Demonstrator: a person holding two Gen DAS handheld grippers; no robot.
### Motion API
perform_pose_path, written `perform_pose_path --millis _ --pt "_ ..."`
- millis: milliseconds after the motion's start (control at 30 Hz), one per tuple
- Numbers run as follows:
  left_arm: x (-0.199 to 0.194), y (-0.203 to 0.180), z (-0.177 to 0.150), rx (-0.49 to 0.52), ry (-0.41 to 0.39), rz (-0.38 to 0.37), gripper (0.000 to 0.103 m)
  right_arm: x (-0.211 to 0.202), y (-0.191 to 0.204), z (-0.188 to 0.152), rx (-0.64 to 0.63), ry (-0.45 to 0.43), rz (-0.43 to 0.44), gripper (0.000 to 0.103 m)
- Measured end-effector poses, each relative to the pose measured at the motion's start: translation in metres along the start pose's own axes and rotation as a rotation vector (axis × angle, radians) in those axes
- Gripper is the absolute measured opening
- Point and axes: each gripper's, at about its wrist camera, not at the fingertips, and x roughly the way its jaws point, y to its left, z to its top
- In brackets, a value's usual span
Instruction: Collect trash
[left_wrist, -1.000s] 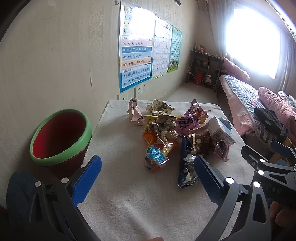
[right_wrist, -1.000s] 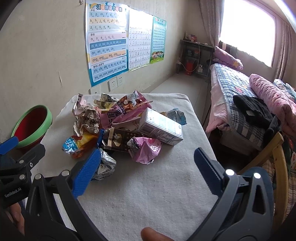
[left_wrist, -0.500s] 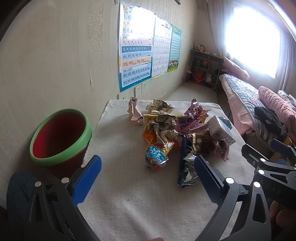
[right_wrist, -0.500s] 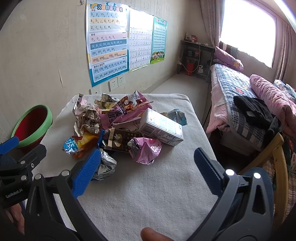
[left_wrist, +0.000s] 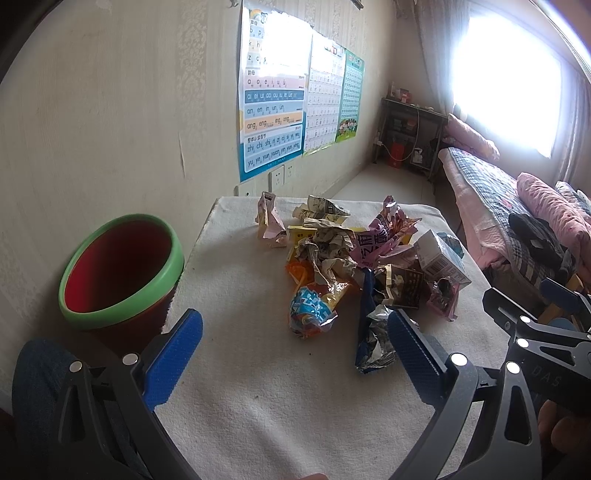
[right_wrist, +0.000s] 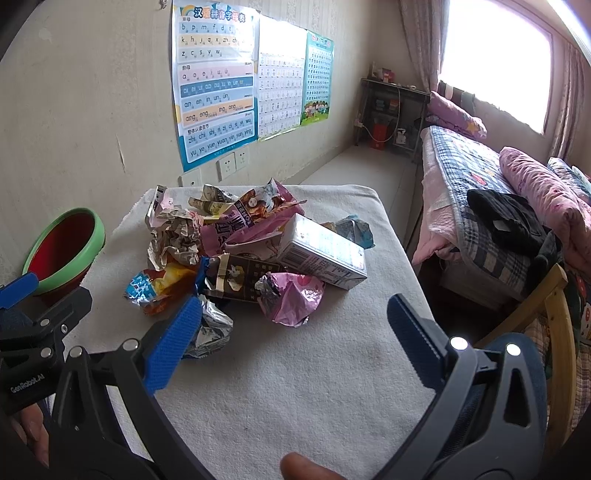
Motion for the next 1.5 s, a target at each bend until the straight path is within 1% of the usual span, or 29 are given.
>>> perform_pose_path --millis 367,700,833,900,1067,1100,1167,1267,1367,1433,1467,1500 --pt "0.005 0.002 -0.001 -0.005 0.013 -0.001 0.095 0.003 0.001 0.001 -0.008 0.01 0.021 0.099" --pt "0.01 0.003 -0.002 -0.012 0.048 0.0 0.095 0.008 -0.006 0.003 0.011 0.027 0.012 0.099" --pt "0.014 0.001 -0.001 -0.007 0.071 -0.008 0.095 0.014 -0.012 0.005 0.029 0.049 0.015 0.099" --pt "0.018 0.002 0.002 -0.012 0.094 -0.011 0.095 0.02 -0.019 0.006 0.048 0.074 0.019 0.099" --pt "0.04 0.005 0.008 -0.021 0.169 -0.029 0.095 0.04 -0.025 0.002 0.083 0.172 0.061 0.099" --pt "0.046 0.006 0.009 -0.022 0.195 -0.032 0.095 0.042 -0.025 0.002 0.083 0.176 0.066 0.099" --pt "0.058 0.003 0.011 -0.013 0.24 -0.065 0.095 0.045 -0.023 0.004 0.078 0.185 0.08 0.099" --pt "0.072 -0.003 0.016 0.014 0.251 -0.088 0.095 0.055 -0.021 0.007 0.074 0.203 0.093 0.099" --pt "0.09 -0.004 0.019 -0.011 0.292 -0.129 0.095 0.068 -0.021 0.01 0.088 0.226 0.101 0.099" --pt "0.103 -0.002 0.017 -0.021 0.32 -0.133 0.095 0.076 -0.02 0.011 0.087 0.239 0.094 0.098" --pt "0.109 -0.002 0.016 -0.019 0.331 -0.141 0.094 0.08 -0.02 0.012 0.089 0.248 0.094 0.096" --pt "0.115 -0.003 0.016 -0.015 0.344 -0.147 0.091 0.085 -0.019 0.012 0.092 0.259 0.097 0.096"
